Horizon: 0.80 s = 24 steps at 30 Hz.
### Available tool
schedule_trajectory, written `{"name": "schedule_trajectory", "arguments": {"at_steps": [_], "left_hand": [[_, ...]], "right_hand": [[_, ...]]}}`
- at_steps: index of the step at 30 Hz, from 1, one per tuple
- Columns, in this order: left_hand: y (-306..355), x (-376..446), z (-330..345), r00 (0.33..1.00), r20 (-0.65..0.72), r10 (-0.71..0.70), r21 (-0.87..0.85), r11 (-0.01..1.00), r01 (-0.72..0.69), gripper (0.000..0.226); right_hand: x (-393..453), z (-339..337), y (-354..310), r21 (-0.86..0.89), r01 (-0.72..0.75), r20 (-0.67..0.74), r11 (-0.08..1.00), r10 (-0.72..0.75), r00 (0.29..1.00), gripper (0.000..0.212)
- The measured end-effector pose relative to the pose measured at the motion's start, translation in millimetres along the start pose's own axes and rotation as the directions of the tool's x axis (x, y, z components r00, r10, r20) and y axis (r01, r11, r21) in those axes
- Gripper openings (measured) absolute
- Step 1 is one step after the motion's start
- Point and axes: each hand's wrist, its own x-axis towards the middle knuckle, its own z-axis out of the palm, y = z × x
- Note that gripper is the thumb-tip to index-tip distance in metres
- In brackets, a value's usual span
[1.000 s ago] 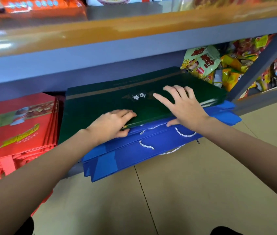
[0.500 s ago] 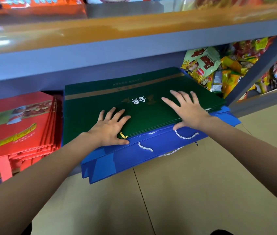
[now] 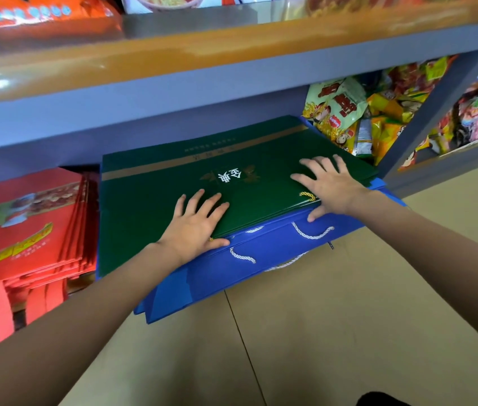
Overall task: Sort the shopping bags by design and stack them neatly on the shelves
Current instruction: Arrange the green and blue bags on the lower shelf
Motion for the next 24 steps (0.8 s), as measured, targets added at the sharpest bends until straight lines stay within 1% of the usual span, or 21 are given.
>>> {"name": "schedule_trajectory", "arguments": {"at_steps": [2, 3, 4, 6, 7, 8, 9, 10, 11, 12, 13, 14, 15, 16, 17, 18, 20, 21, 22, 23, 24], "left_hand": [[2.1, 0.5, -1.3, 0.997, 0.078, 0.018, -0.157, 0.988, -0.006, 0.096], [2.4, -1.2, -0.5, 0.993, 0.115, 0.028, -0.189, 0.982, -0.006, 0.102], [2.0, -3.2, 1.2, 0.99, 0.141, 0.028, -0.179, 0.984, -0.002, 0.106], [-2.5, -4.4, 3.1, 0.99, 0.142, -0.009, -0.144, 0.989, 0.03, 0.105], [-4.7, -4.3, 2.6, 0.991, 0.135, -0.023, -0.133, 0.99, 0.042, 0.103], [-5.8, -3.4, 1.9, 0.992, 0.125, -0.019, -0.114, 0.993, 0.033, 0.102], [-5.0, -2.1, 1.6, 0.994, 0.111, -0.003, -0.084, 0.996, 0.012, 0.1], [-2.6, -0.9, 1.6, 0.995, 0.096, 0.016, -0.052, 0.999, -0.011, 0.099], [1.0, 0.2, 1.6, 0.996, 0.081, 0.034, -0.021, 0.999, -0.033, 0.098], [5.1, 0.9, 1.6, 0.997, 0.065, 0.051, 0.012, 0.999, -0.052, 0.096], [8.4, 1.2, 1.5, 0.996, 0.052, 0.068, 0.043, 0.997, -0.07, 0.094], [10.4, 1.7, -0.1, 0.996, 0.041, 0.083, 0.068, 0.994, -0.086, 0.091], [10.0, 2.0, -3.8, 0.995, 0.032, 0.093, 0.078, 0.992, -0.095, 0.088], [7.6, 2.1, -9.1, 0.995, 0.018, 0.099, 0.069, 0.993, -0.1, 0.084], [3.5, 1.7, -15.3, 0.995, -0.005, 0.102, 0.042, 0.994, -0.102, 0.08], [-1.6, 1.2, -21.9, 0.994, -0.039, 0.103, 0.001, 0.995, -0.104, 0.076], [-11.1, -0.4, -35.0, 0.987, -0.129, 0.092, -0.106, 0.989, -0.106, 0.068], [-15.1, -1.3, -41.6, 0.982, -0.174, 0.078, -0.16, 0.981, -0.106, 0.065], [-18.9, -1.8, -48.1, 0.975, -0.215, 0.063, -0.203, 0.973, -0.107, 0.062], [-22.2, -1.5, -54.5, 0.967, -0.251, 0.053, -0.231, 0.966, -0.113, 0.061], [-24.9, -0.6, -60.7, 0.958, -0.282, 0.051, -0.245, 0.962, -0.123, 0.059]], "right_hand": [[-4.4, 2.2, -9.8, 0.061, 0.09, 0.008, 0.994, -0.091, 0.996, 0.107], [-6.9, 4.0, -14.4, 0.067, 0.124, 0.012, 0.99, -0.125, 0.992, 0.108], [-9.9, 6.1, -17.1, 0.072, 0.131, 0.016, 0.989, -0.133, 0.991, 0.108], [-17.0, 5.0, -16.1, 0.089, 0.108, -0.013, 0.99, -0.107, 0.994, 0.103], [-23.6, 3.6, -15.5, 0.119, 0.092, -0.069, 0.989, -0.084, 0.994, 0.096], [-31.0, 5.4, -17.0, 0.155, 0.08, -0.173, 0.985, -0.053, 0.984, 0.085], [-38.4, 7.7, -20.7, 0.183, 0.079, -0.291, 0.98, -0.023, 0.957, 0.073], [-46.2, 11.9, -27.0, 0.21, 0.075, -0.418, 0.975, 0.02, 0.908, 0.061], [-54.1, 16.6, -34.8, 0.225, 0.054, -0.466, 0.973, 0.059, 0.883, 0.052], [-60.4, 22.0, -43.3, 0.207, 0.01, -0.384, 0.978, 0.071, 0.921, 0.048], [-65.1, 24.8, -53.6, 0.184, -0.041, -0.228, 0.982, 0.083, 0.97, 0.047], [-66.2, 29.1, -60.4, 0.172, -0.079, -0.065, 0.982, 0.092, 0.994, 0.046], [-63.5, 31.5, -64.3, 0.163, -0.076, 0.008, 0.984, 0.076, 0.997, 0.039], [-58.8, 31.0, -66.4, 0.205, -0.055, 0.015, 0.977, 0.053, 0.998, 0.028], [-53.9, 26.7, -68.1, 0.303, -0.05, 0.018, 0.952, 0.047, 0.999, 0.017], [-48.5, 24.5, -70.3, 0.405, -0.06, 0.008, 0.912, 0.062, 0.998, 0.014], [-41.3, 18.1, -71.3, 0.49, -0.104, -0.016, 0.865, 0.128, 0.992, 0.011], [-40.1, 15.2, -69.6, 0.532, -0.138, -0.064, 0.835, 0.202, 0.977, 0.006], [-40.8, 13.2, -66.6, 0.62, -0.169, -0.104, 0.766, 0.294, 0.95, 0.001], [-41.9, 9.3, -62.7, 0.767, -0.192, -0.091, 0.612, 0.401, 0.912, 0.005], [-42.5, 6.2, -58.9, 0.912, -0.175, -0.029, 0.37, 0.486, 0.874, 0.012]]}}
